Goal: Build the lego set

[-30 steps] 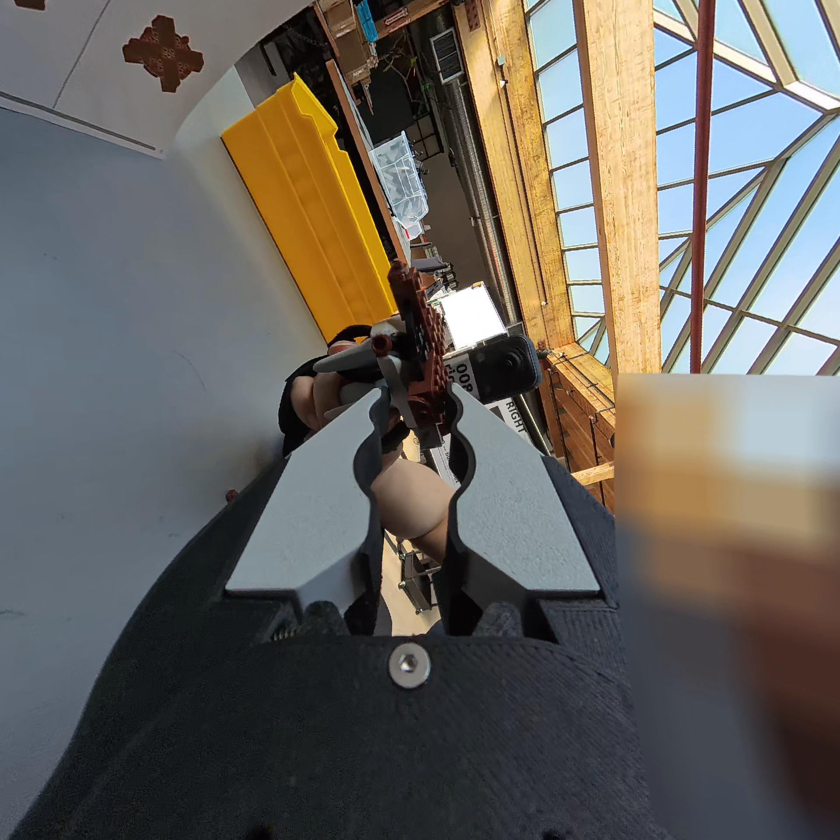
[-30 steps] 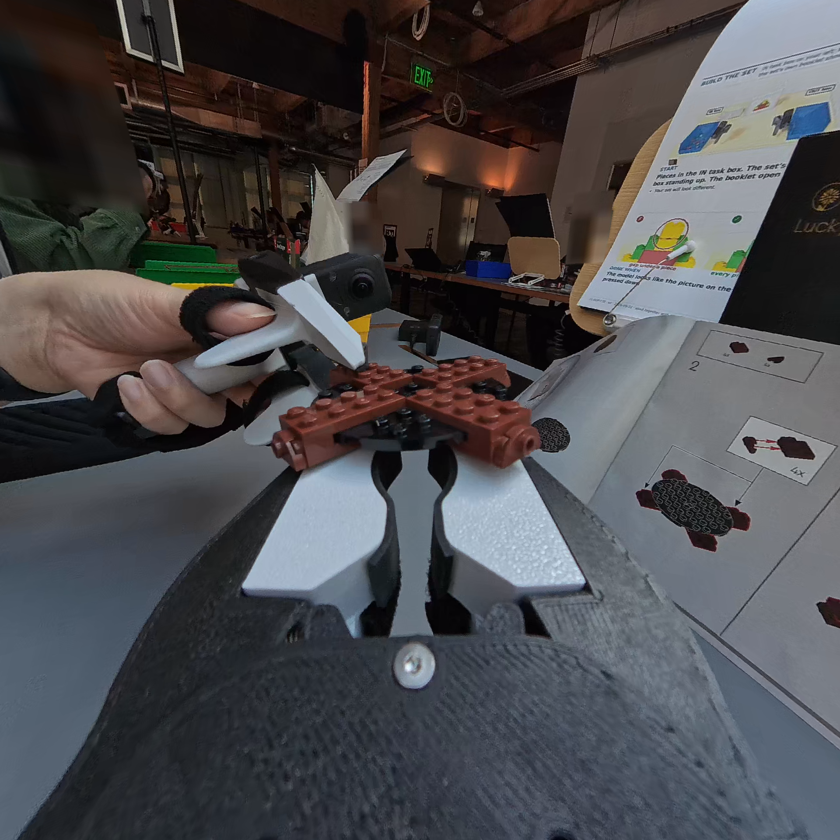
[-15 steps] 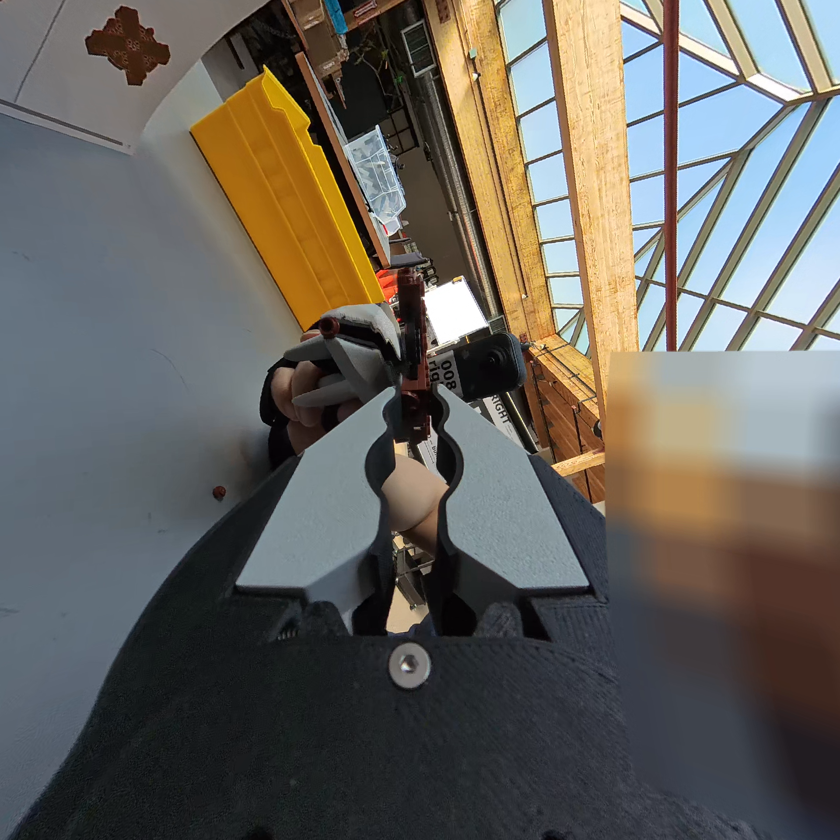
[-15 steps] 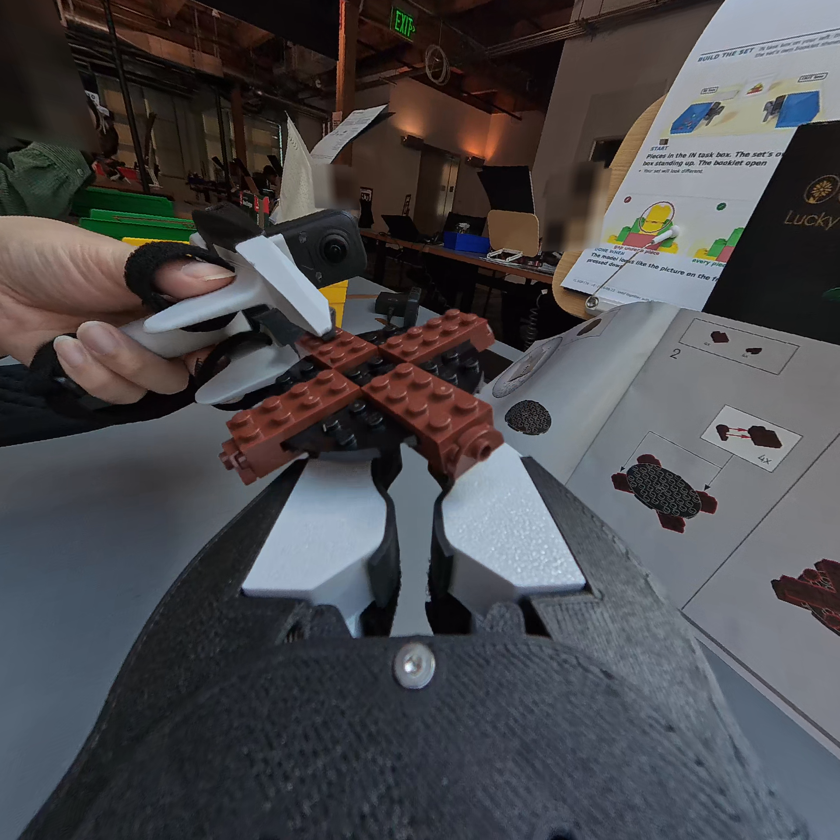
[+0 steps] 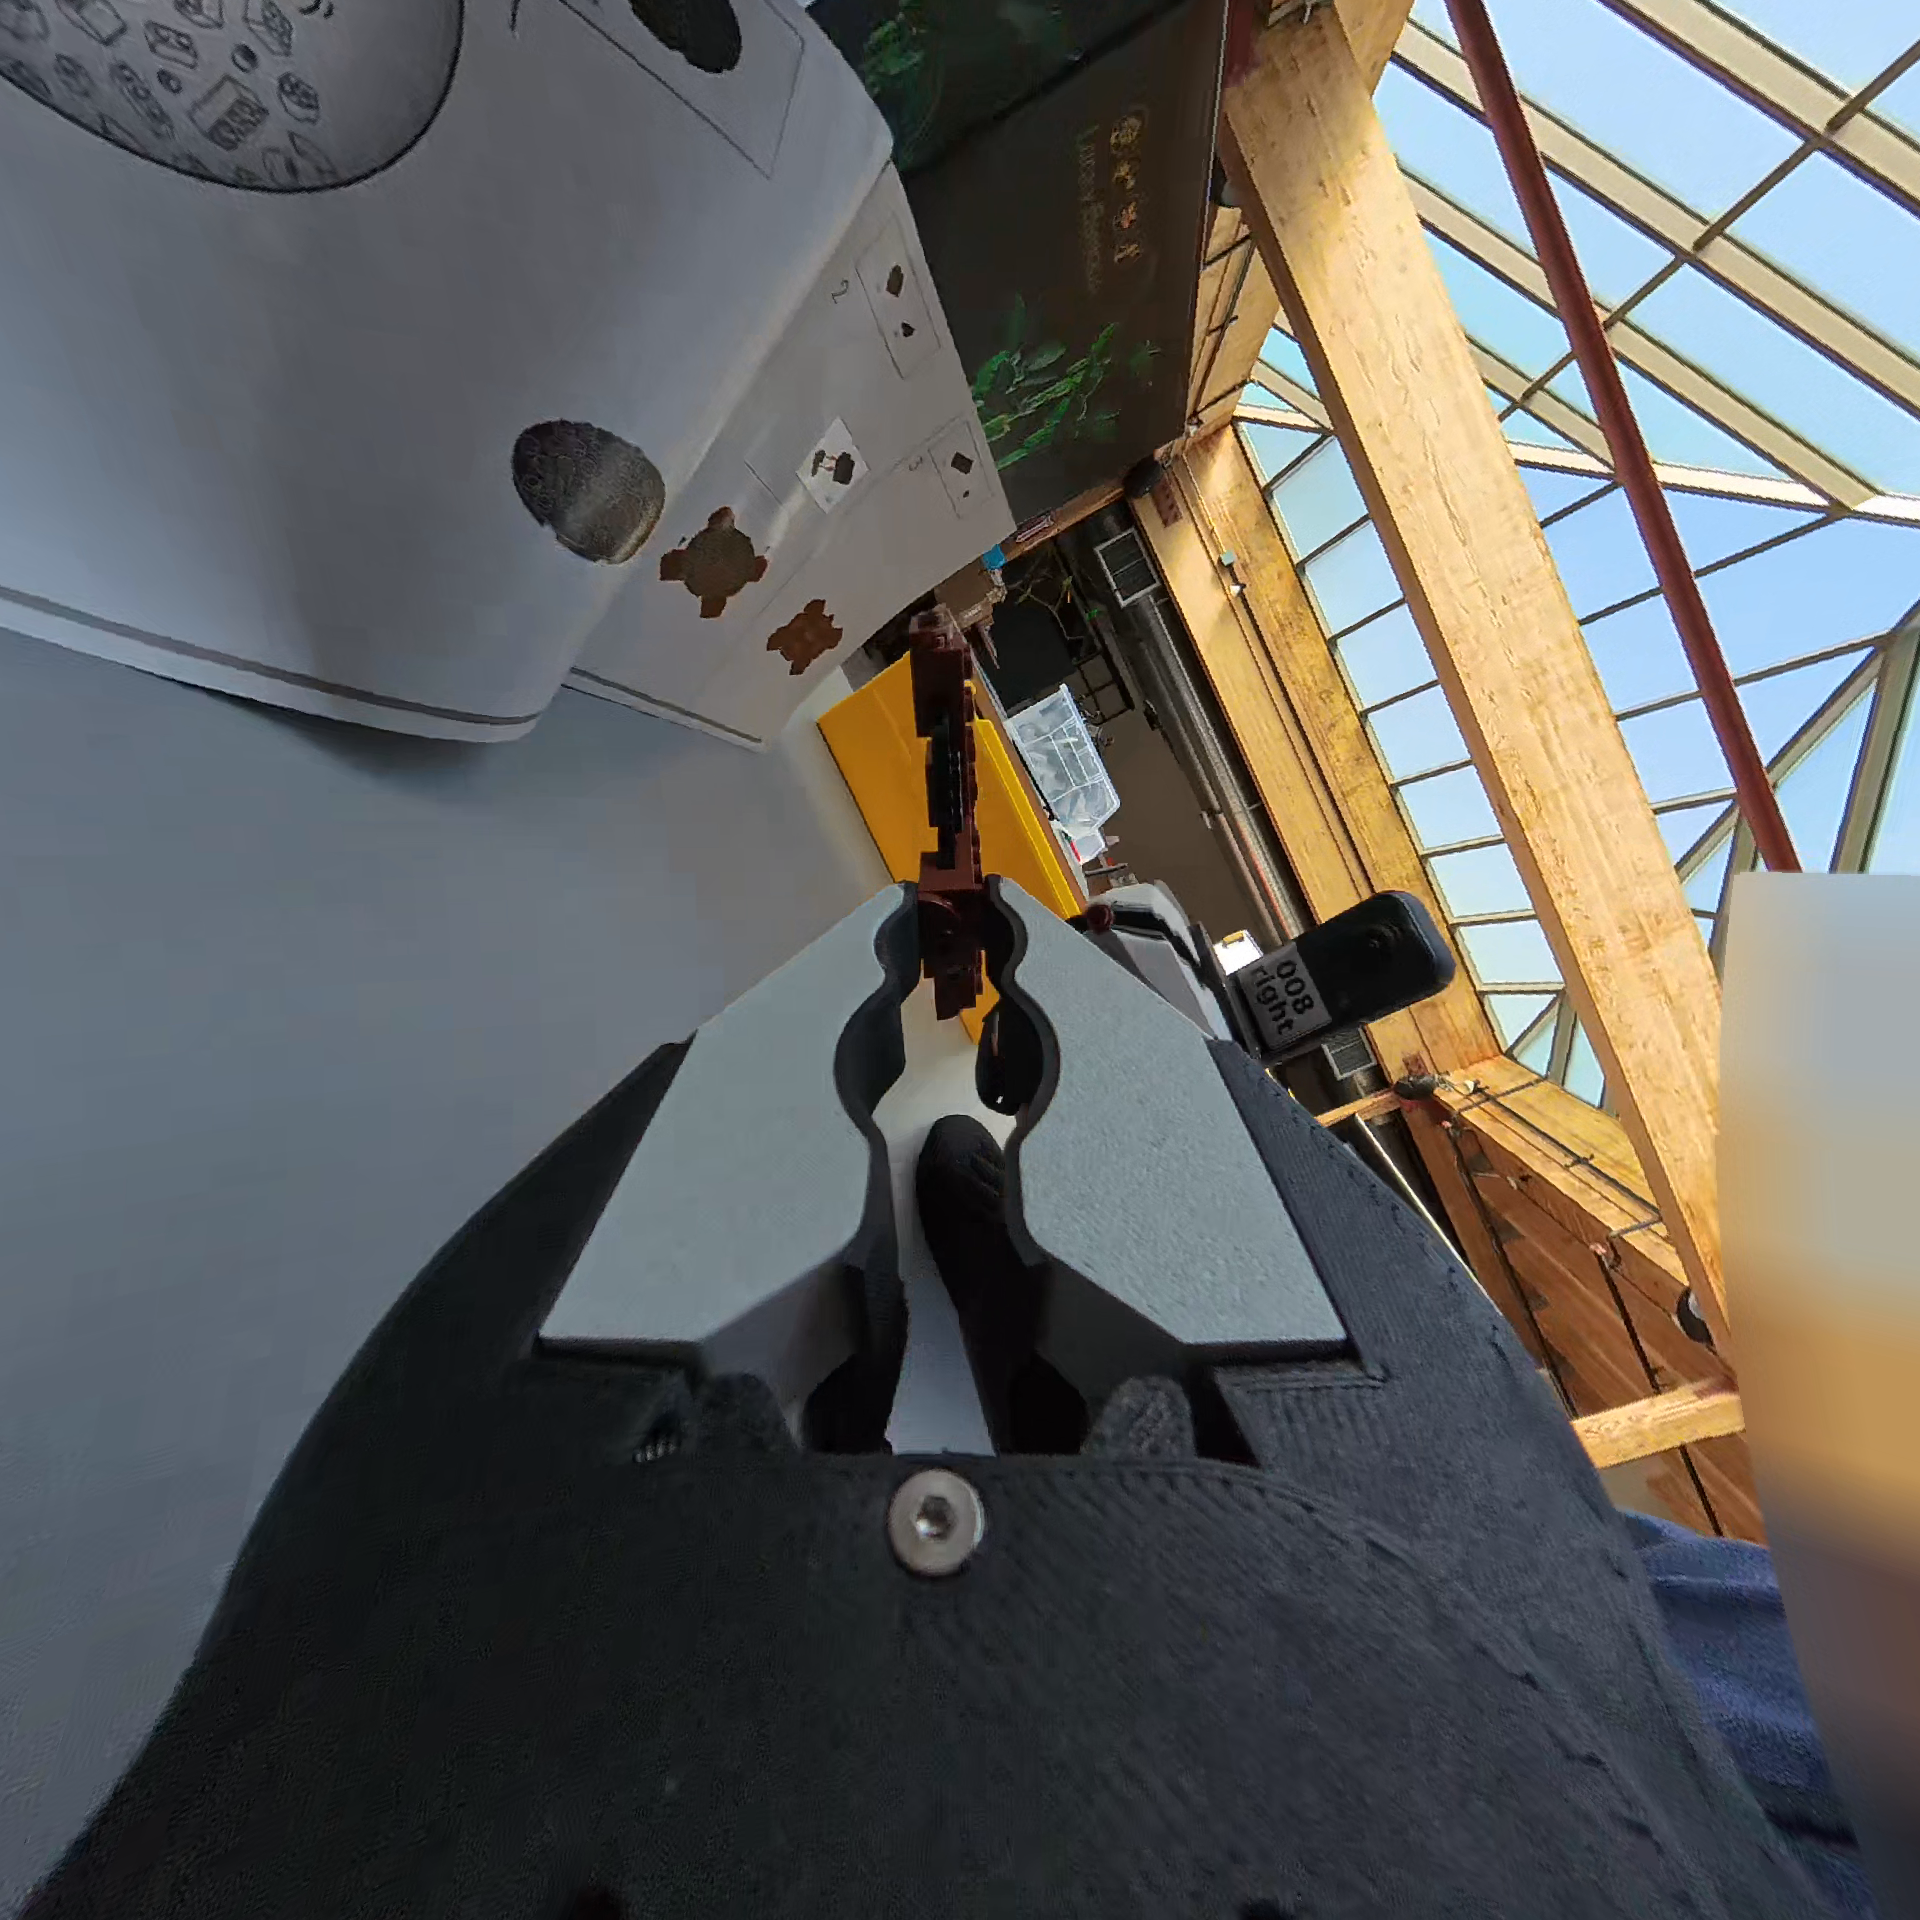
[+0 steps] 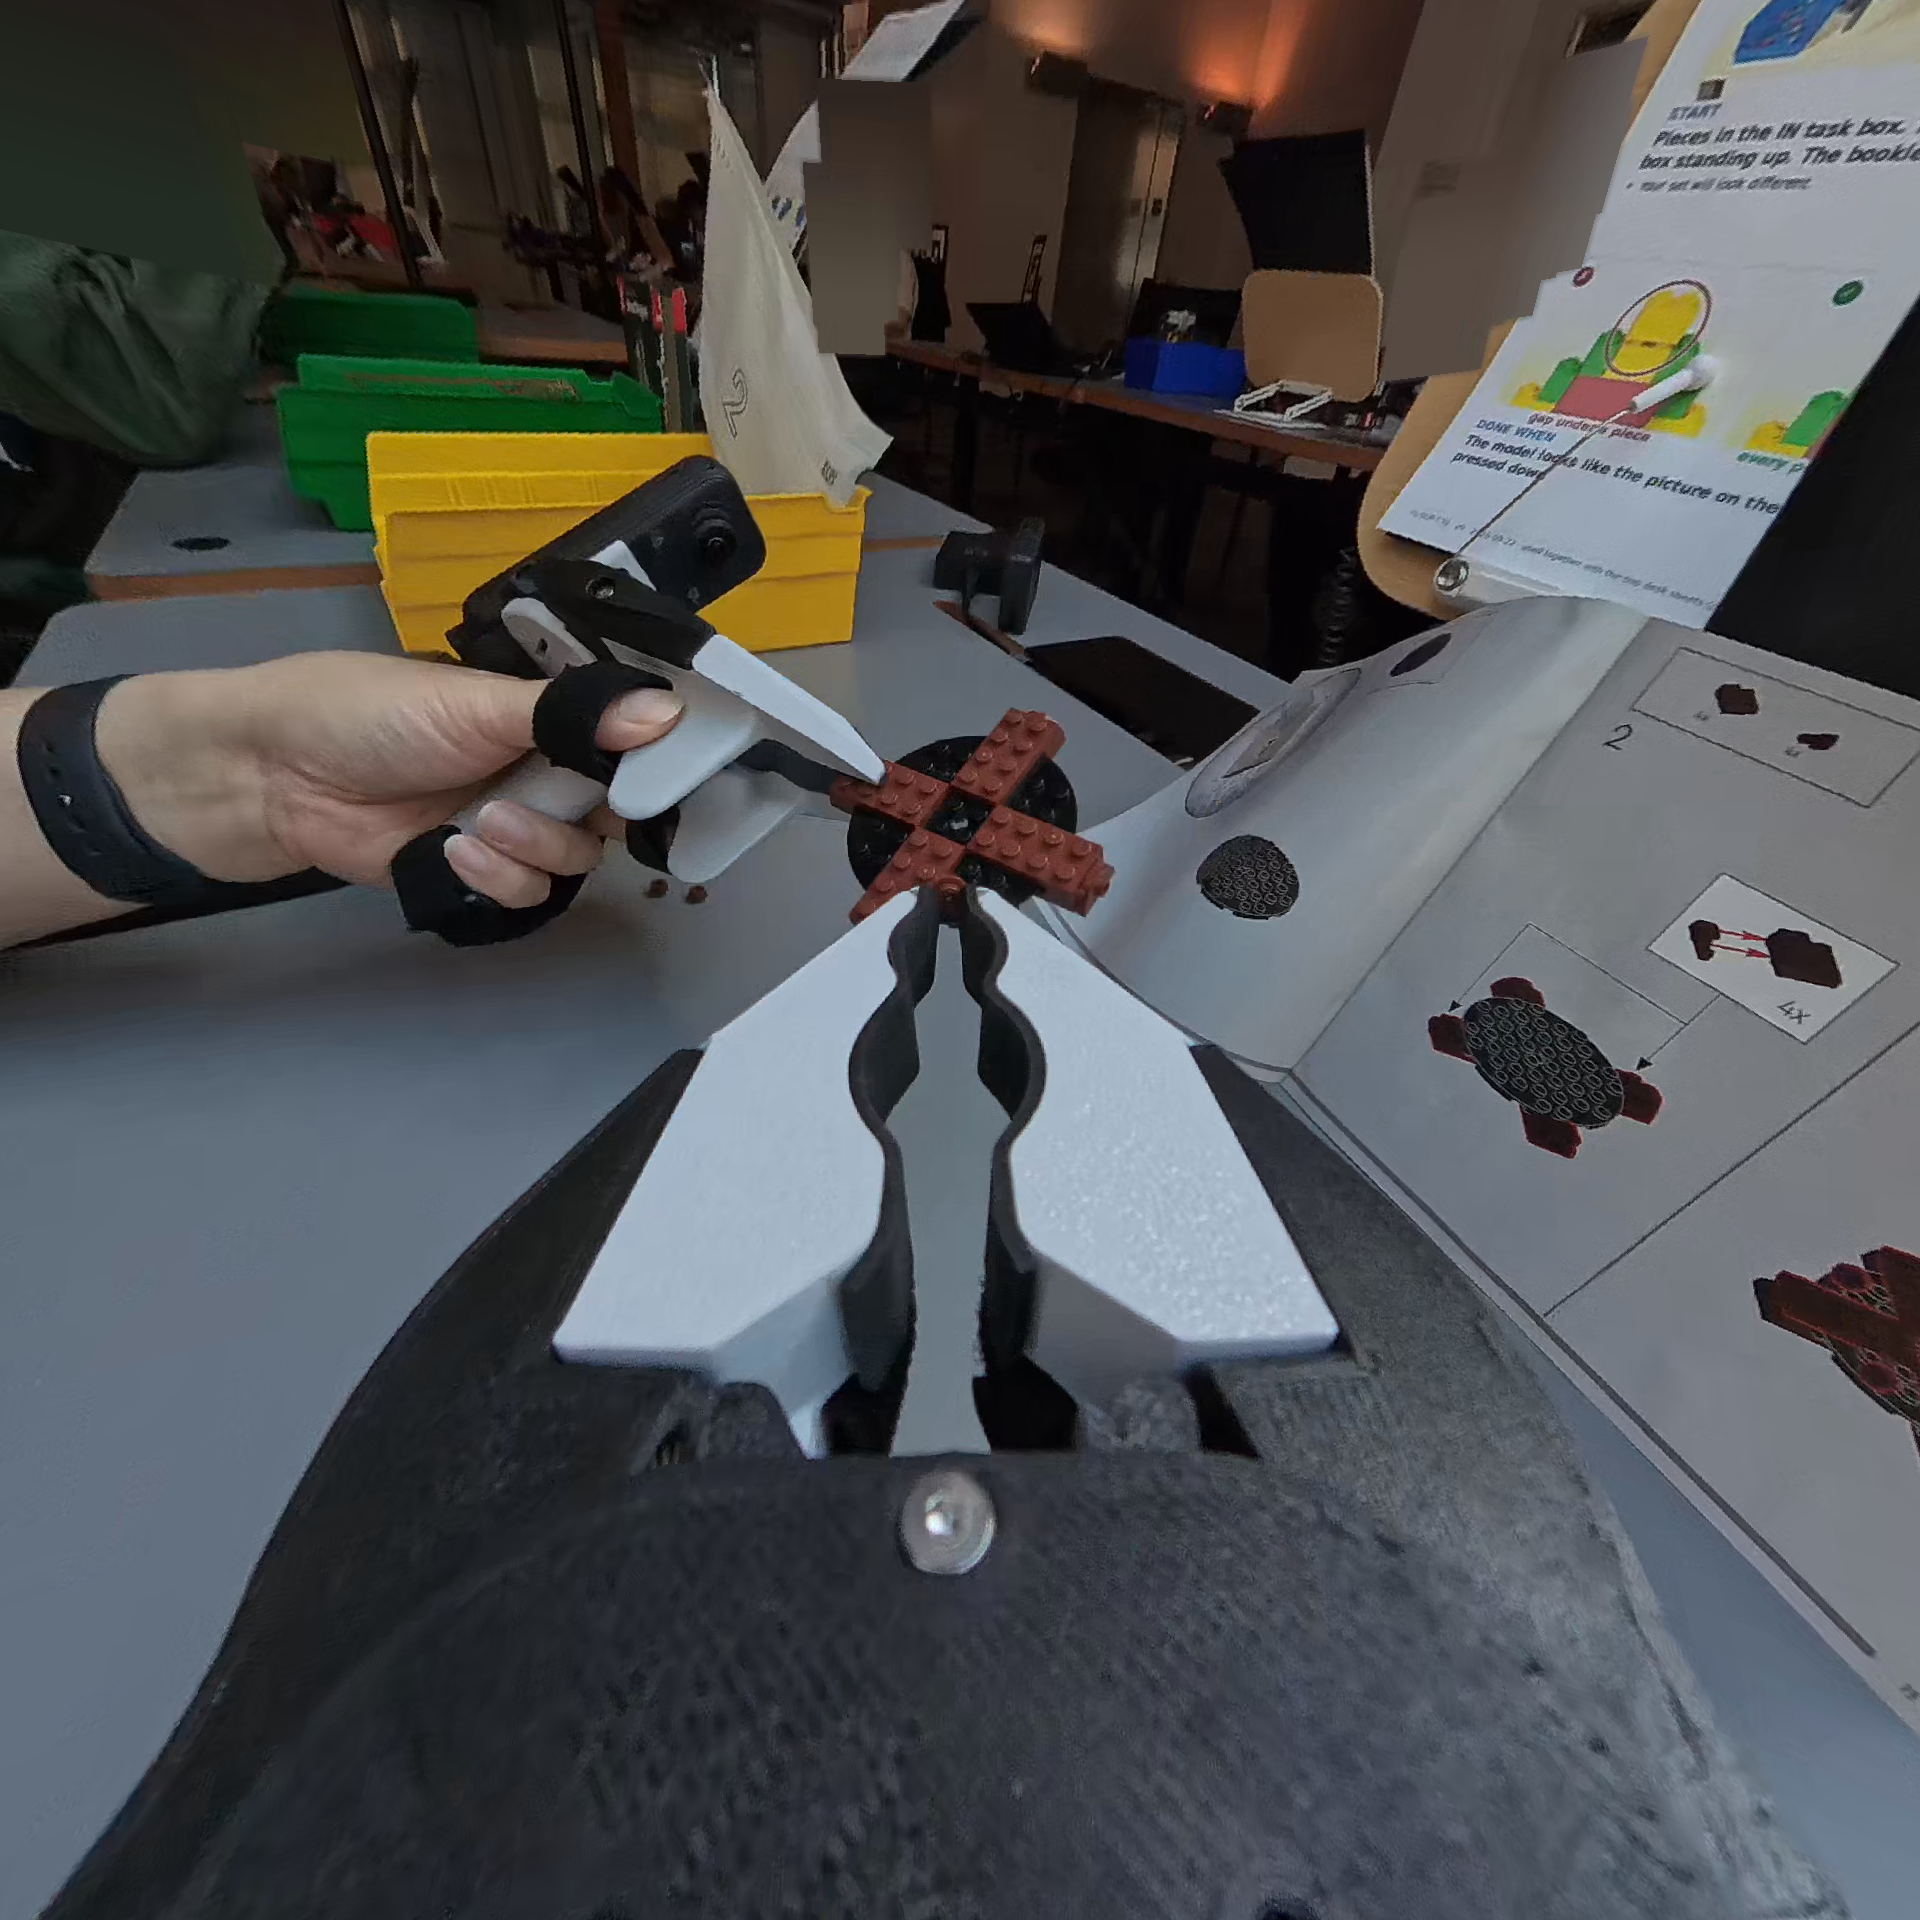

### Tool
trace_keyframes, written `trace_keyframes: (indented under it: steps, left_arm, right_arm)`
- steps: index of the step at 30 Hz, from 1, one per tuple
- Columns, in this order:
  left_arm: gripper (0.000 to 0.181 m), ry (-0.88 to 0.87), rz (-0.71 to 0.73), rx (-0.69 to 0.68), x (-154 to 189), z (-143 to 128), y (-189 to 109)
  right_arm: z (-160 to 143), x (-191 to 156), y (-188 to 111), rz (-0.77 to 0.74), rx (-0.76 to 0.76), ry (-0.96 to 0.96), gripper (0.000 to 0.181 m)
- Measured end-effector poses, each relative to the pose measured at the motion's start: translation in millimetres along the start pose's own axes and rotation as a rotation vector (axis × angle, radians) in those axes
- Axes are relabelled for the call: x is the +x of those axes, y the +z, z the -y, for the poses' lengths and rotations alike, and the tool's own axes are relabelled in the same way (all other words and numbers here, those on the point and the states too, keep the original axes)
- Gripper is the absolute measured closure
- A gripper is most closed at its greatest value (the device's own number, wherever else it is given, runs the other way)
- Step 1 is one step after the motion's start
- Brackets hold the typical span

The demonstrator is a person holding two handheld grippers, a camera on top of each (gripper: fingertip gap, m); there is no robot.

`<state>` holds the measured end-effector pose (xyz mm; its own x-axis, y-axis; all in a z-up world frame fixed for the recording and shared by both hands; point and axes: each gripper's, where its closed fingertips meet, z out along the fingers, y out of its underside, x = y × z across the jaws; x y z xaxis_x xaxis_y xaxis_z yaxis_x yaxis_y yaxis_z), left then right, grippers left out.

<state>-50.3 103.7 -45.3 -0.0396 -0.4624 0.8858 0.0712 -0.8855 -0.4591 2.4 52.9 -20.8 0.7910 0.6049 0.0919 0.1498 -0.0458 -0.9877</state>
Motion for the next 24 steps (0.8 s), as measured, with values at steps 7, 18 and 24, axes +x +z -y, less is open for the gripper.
trace_keyframes:
  steps: [7, 18, 24]
  left_arm:
    - [0.172, 0.053, 0.096, -0.109, -25, -32, 16]
    - [0.172, -0.049, 0.070, -0.061, -30, -42, 16]
    - [0.173, -0.074, 0.065, -0.063, -30, -43, 17]
  right_arm:
    - [-33, -26, 15, 0.056, -0.469, -0.301, 0.179]
    - [-65, -27, 37, 0.019, -0.791, -0.532, 0.178]
    - [-68, -30, 37, 0.077, -0.834, -0.483, 0.179]
